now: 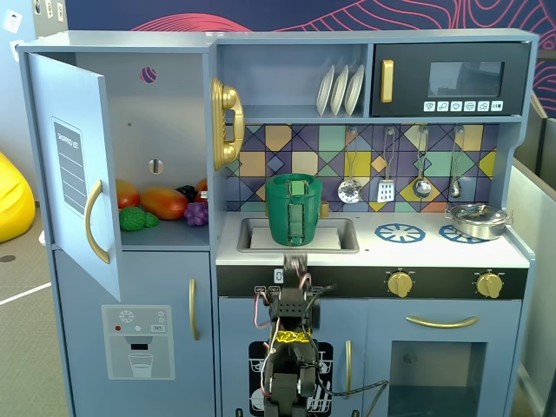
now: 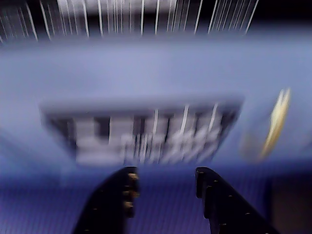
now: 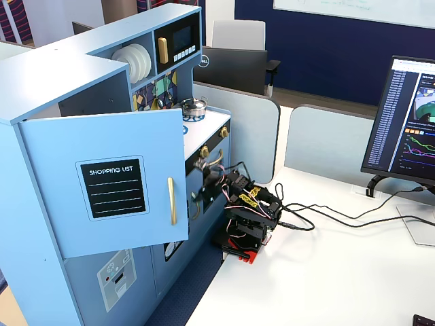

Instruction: Pick up the lid from the counter and put it on the green recipient

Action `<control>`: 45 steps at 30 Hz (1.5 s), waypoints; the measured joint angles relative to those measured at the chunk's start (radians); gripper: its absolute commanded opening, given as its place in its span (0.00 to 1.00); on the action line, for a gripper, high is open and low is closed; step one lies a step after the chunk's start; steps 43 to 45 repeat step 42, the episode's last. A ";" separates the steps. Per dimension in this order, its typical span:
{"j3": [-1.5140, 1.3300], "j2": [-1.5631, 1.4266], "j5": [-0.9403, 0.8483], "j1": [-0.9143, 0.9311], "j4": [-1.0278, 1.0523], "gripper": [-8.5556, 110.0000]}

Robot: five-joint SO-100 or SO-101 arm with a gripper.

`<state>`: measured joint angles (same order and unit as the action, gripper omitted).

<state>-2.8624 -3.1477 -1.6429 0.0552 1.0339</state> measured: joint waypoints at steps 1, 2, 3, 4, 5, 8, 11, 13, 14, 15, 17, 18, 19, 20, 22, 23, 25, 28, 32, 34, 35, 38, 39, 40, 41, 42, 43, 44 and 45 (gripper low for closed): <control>-0.029 -0.006 0.006 0.000 0.023 0.07; -0.057 -0.011 0.012 -0.005 0.052 0.07; -0.080 -0.012 0.023 -0.012 0.081 0.07; -0.101 -0.018 0.035 -0.020 0.107 0.07; -0.118 -0.020 0.044 -0.028 0.130 0.08; -0.138 -0.031 0.083 -0.040 0.213 0.09; -0.140 -0.032 0.103 -0.066 0.276 0.09; -0.140 -0.034 0.114 -0.071 0.301 0.09; -0.140 -0.034 0.114 -0.071 0.302 0.09; -0.140 -0.034 0.114 -0.069 0.307 0.09; -0.140 -0.035 0.104 -0.067 0.311 0.09; -0.140 -0.035 0.100 -0.069 0.314 0.09; -0.140 -0.035 0.104 -0.071 0.314 0.09; -0.140 -0.037 0.110 -0.071 0.314 0.09; -0.140 -0.037 0.112 -0.067 0.314 0.10; -0.140 -0.037 0.112 -0.067 0.314 0.10; -0.140 -0.037 0.112 -0.071 0.314 0.10; -0.140 -0.037 0.112 -0.071 0.314 0.10; -0.138 -0.037 0.112 -0.071 0.314 0.10; -0.138 -0.037 0.112 -0.071 0.314 0.10; -0.138 -0.037 0.112 -0.071 0.314 0.10; -0.138 -0.037 0.112 -0.071 0.314 0.10; -0.138 -0.037 0.112 -0.071 0.314 0.10; -0.138 -0.037 0.112 -0.071 0.314 0.10; -0.138 -0.037 0.112 -0.071 0.314 0.10; -0.138 -0.037 0.112 -0.071 0.314 0.10; -0.138 -0.037 0.112 -0.071 0.314 0.10; -0.138 -0.037 0.112 -0.071 0.314 0.10; -0.138 -0.037 0.112 -0.071 0.314 0.10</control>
